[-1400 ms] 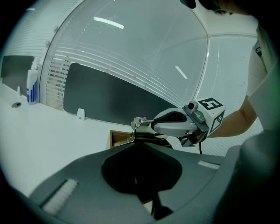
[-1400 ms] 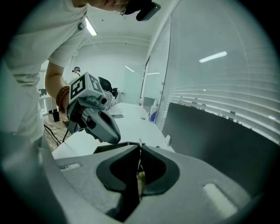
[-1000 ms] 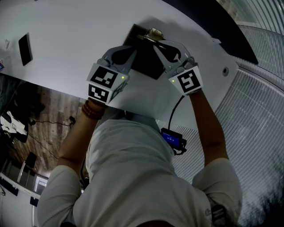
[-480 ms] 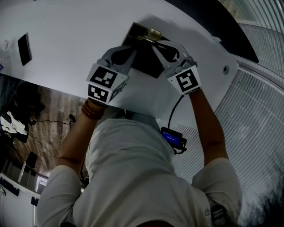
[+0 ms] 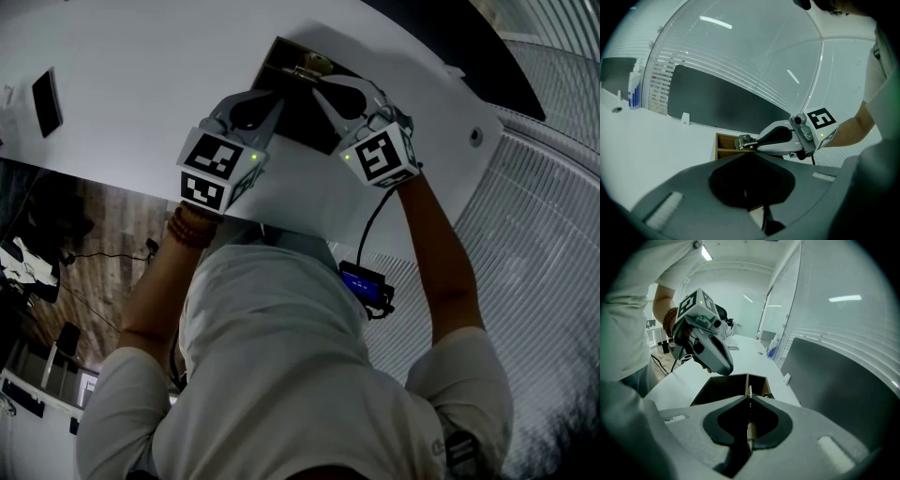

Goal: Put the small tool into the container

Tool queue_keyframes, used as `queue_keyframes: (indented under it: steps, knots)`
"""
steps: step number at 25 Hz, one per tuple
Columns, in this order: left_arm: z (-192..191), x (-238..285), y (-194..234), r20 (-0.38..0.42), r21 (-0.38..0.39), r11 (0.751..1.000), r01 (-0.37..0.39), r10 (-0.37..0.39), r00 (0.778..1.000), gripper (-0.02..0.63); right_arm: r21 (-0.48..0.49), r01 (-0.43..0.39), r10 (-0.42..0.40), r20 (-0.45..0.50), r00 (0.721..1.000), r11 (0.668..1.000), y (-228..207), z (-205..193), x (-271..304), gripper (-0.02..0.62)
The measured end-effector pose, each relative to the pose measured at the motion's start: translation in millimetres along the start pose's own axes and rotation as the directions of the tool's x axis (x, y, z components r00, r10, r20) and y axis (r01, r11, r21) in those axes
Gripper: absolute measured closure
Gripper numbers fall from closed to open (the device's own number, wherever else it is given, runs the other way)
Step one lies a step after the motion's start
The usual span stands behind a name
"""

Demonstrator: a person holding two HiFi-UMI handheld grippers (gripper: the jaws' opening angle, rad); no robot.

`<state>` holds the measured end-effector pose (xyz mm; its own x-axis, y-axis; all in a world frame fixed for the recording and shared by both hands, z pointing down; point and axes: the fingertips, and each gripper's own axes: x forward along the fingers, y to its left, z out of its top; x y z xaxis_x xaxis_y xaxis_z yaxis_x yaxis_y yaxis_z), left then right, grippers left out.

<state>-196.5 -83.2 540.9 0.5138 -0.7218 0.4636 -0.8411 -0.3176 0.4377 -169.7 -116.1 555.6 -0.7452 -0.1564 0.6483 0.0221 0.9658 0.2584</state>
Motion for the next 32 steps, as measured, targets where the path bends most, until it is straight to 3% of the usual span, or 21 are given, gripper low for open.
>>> queue_keyframes:
  steps: [14,27,32]
  knots:
    - [5,-2,-8,0.000,0.025,1.000,0.003,-0.003,1.000,0.604,0.031,0.009,-0.007,-0.053,0.999,0.999,-3,-4,-3,0.558]
    - [18,0,-30,0.022,0.083,0.997,0.008,-0.010,1.000,0.604,0.110,0.096,-0.102,0.052,0.993,0.989,-13,10,-38,0.567]
    - [26,-5,-45,0.032,0.101,0.995,0.016,-0.019,0.999,0.604,0.224,0.147,-0.172,0.093,0.981,0.963,-15,18,-61,0.592]
